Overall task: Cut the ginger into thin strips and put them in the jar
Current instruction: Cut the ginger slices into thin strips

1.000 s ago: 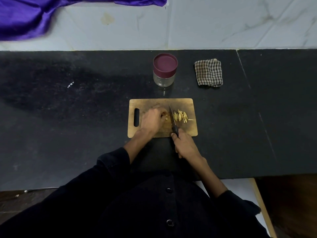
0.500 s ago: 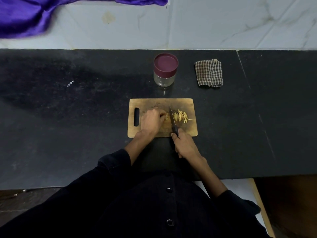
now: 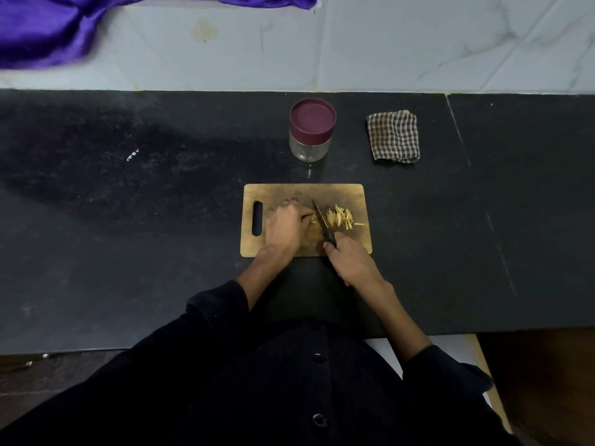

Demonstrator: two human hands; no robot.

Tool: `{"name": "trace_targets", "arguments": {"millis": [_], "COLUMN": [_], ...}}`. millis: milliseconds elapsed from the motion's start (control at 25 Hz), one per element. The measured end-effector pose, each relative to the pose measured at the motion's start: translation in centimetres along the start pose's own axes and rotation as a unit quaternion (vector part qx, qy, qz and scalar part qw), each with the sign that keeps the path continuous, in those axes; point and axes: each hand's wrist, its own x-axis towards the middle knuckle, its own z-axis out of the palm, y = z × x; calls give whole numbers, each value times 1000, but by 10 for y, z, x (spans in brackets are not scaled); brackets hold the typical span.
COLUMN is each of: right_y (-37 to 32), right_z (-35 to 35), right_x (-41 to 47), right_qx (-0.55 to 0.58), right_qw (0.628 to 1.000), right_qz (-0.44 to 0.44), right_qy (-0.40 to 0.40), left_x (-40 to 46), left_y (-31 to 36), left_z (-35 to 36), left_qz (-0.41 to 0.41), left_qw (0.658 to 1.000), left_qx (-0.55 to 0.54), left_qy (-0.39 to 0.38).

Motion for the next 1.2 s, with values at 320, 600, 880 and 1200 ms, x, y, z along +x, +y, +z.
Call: {"name": "trace_targets", "arguments": {"millis": [320,600,880,1200], "right_y": [-4,-12,-16,-19], "right_z": [9,11,10,18], "right_x": [-7,-2,-4,0], "right_qx": [37,35,107,72], "right_qw": [999,999,994,997], "right_qz": [-7,-7,17,10], "right_qy": [26,27,10,23], "left_x": [-1,-1,-1,-1], "left_y": [0,2,1,4], "left_z": [1,-1,-1,-4], "left_qz": [-8,0,5,-7], "left_qw": [1000,1000,1000,999], "left_qx": [1,21,23,34], "left_qy": [7,2,-3,-8]}}
